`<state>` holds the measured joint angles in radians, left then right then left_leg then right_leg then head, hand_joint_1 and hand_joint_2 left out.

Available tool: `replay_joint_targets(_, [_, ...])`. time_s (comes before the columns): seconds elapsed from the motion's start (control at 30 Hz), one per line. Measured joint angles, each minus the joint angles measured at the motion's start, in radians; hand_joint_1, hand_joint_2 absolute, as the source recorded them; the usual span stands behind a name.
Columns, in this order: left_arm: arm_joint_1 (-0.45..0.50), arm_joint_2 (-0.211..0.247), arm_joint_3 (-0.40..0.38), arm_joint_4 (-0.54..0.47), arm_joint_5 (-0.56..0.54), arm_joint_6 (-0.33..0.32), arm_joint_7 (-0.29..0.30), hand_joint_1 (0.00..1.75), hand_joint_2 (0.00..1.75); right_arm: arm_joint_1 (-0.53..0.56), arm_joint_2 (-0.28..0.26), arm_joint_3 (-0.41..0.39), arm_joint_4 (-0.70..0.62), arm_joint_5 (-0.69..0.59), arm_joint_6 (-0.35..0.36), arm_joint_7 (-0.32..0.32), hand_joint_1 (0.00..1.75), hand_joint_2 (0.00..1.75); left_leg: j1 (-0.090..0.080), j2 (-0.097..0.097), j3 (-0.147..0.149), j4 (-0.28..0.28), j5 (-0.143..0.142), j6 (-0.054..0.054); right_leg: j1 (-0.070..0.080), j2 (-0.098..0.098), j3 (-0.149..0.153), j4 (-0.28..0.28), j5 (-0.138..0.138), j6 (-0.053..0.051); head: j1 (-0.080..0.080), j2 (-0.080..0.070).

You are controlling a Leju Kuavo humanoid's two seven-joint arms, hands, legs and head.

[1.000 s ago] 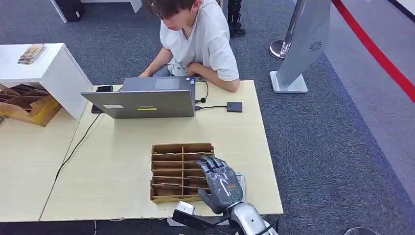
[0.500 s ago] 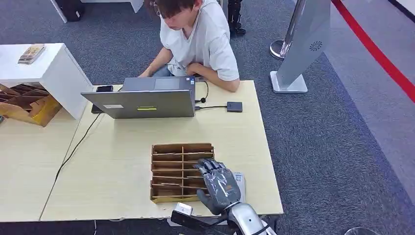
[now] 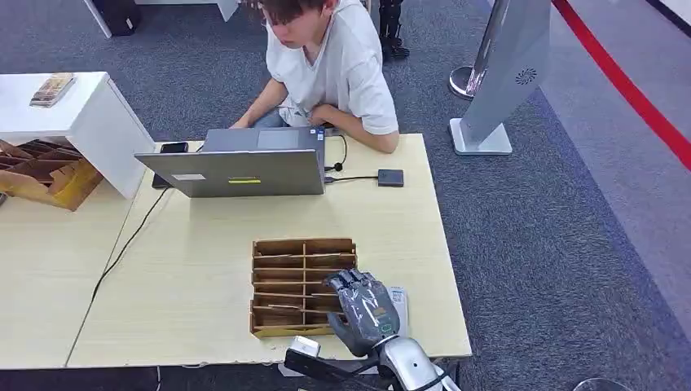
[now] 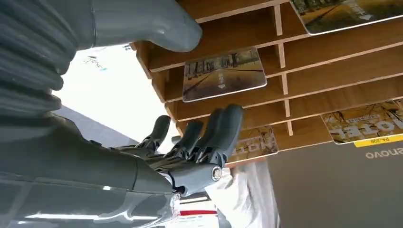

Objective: Pass the card to the sensor for recognition and then transmit it.

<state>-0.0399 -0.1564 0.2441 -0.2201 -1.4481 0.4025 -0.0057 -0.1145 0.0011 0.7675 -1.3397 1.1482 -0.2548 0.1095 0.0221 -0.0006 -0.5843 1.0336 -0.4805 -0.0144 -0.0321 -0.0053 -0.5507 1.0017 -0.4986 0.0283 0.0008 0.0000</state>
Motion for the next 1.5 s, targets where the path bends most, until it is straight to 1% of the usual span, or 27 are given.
replay_joint_targets(0.07, [0.000,0.000,0.000,-0.001,0.000,-0.001,0.000,0.00,0.00,-0.001,0.002,0.000,0.002,-0.003,0.000,0.003,0.72,1.75,0.000,0.000,0.000,0.000,0.000,0.000,0.000,0.000,0.000,0.000,0.000,0.000,0.000,0.000])
replay_joint_targets(0.13, [0.000,0.000,0.000,-0.001,0.000,-0.001,0.000,0.00,0.00,-0.001,0.003,0.000,0.002,-0.003,0.001,0.003,0.63,1.75,0.000,0.000,0.000,0.000,0.000,0.000,0.000,0.000,0.000,0.000,0.000,0.000,0.000,0.000])
replay_joint_targets(0.3, [-0.001,0.000,-0.001,-0.002,0.000,-0.005,0.000,0.00,0.00,-0.002,0.006,0.000,0.009,-0.005,0.002,0.003,0.63,1.75,0.000,0.000,0.000,0.000,0.000,0.000,0.000,0.000,0.000,0.000,0.000,0.000,0.000,0.000])
replay_joint_targets(0.63, [-0.002,0.000,-0.003,-0.006,-0.003,-0.008,0.000,0.00,0.00,-0.009,0.013,0.000,0.031,-0.011,0.002,0.008,0.73,1.75,0.000,0.000,0.000,0.000,0.000,0.000,0.000,0.000,0.000,0.000,0.000,0.000,0.000,0.000])
replay_joint_targets(0.67, [-0.003,0.000,-0.005,-0.006,-0.003,-0.008,0.000,0.00,0.00,-0.010,0.014,0.000,0.034,-0.012,0.002,0.009,0.72,1.75,0.000,0.000,0.000,0.000,0.000,0.000,0.000,0.000,0.000,0.000,0.000,0.000,0.000,0.000])
replay_joint_targets(0.9, [-0.003,0.000,-0.014,-0.006,-0.006,-0.011,0.000,0.00,0.00,-0.026,0.023,0.000,0.062,-0.020,0.001,0.016,0.73,1.75,0.000,0.000,0.000,0.000,0.000,0.000,0.000,0.000,0.000,0.000,0.000,0.000,0.000,0.000])
replay_joint_targets(1.1, [-0.004,0.000,-0.025,-0.006,-0.006,-0.014,0.000,0.00,0.00,-0.037,0.032,0.000,0.077,-0.020,-0.001,0.019,0.84,1.75,0.000,0.000,0.001,0.000,0.000,0.000,0.000,0.001,0.000,0.000,0.000,0.000,0.000,0.000])
replay_joint_targets(1.5, [-0.005,0.000,-0.026,-0.007,-0.006,-0.015,0.000,0.00,0.00,-0.043,0.039,-0.002,0.085,-0.020,-0.001,0.023,0.84,1.75,0.000,0.000,0.001,0.000,0.000,0.000,0.000,0.001,0.000,0.000,0.000,0.000,0.000,0.000])
